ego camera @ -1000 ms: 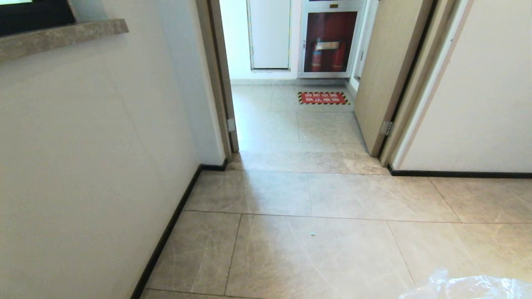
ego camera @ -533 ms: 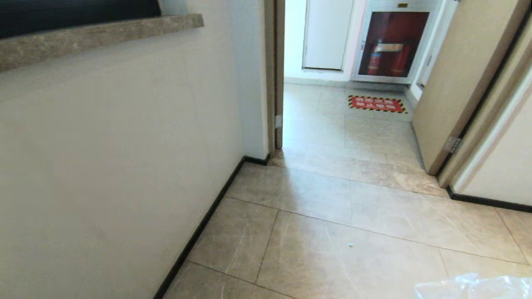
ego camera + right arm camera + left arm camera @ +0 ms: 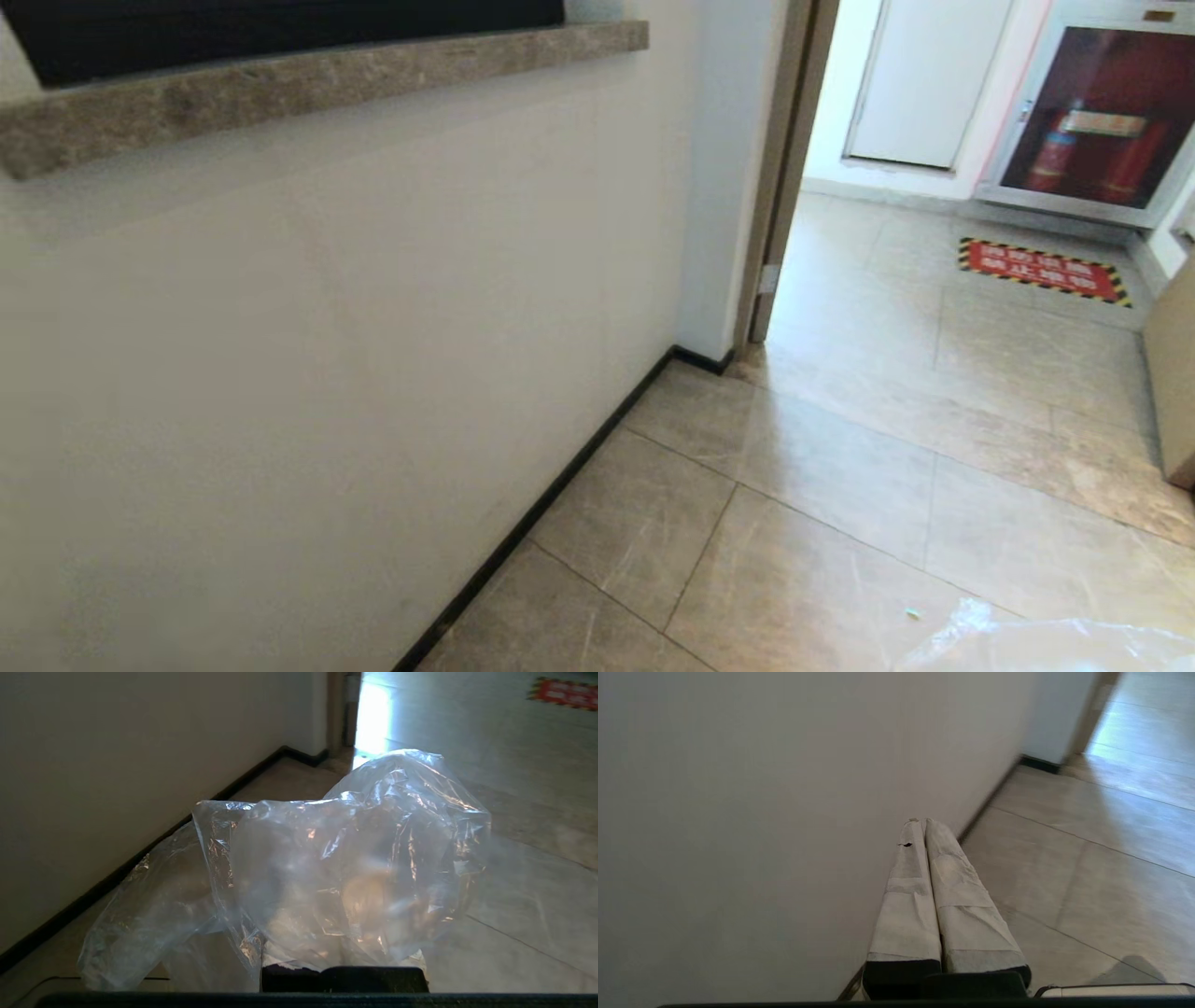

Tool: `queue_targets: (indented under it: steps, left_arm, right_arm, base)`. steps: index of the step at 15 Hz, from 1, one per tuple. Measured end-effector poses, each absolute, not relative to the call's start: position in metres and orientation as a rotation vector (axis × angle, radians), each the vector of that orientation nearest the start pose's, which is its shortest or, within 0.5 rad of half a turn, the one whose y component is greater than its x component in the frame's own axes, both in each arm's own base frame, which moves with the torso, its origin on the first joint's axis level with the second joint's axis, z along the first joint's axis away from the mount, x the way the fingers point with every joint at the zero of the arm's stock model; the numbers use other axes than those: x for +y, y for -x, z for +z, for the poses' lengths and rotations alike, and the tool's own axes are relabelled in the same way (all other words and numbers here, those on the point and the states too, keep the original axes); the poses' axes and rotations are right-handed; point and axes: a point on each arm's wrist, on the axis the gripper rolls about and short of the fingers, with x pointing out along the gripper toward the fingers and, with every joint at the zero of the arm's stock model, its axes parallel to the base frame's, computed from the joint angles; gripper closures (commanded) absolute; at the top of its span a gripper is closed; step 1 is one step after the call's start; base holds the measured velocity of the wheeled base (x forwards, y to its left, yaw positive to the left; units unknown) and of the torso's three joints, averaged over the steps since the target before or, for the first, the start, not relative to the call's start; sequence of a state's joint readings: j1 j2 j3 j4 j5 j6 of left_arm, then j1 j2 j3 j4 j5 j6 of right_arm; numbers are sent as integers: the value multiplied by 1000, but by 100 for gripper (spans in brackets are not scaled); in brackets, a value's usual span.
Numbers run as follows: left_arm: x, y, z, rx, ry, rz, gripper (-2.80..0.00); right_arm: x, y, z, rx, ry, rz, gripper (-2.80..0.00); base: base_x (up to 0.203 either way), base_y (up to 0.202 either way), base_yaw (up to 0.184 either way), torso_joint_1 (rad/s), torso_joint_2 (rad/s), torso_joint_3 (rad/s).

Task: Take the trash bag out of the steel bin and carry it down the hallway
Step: Put the trash bag at the door

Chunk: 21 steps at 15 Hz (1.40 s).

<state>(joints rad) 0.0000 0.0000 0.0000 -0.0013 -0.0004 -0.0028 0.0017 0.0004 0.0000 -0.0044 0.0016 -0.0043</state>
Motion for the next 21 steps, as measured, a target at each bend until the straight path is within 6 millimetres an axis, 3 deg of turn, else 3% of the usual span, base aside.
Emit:
queue_targets:
  steps: [21]
  left_arm:
    - [0, 23, 76, -1, 3, -1, 0]
  right_arm:
    - [0, 23, 76, -4, 4, 3, 0]
  base:
    - [-2, -13, 173, 3, 1, 2]
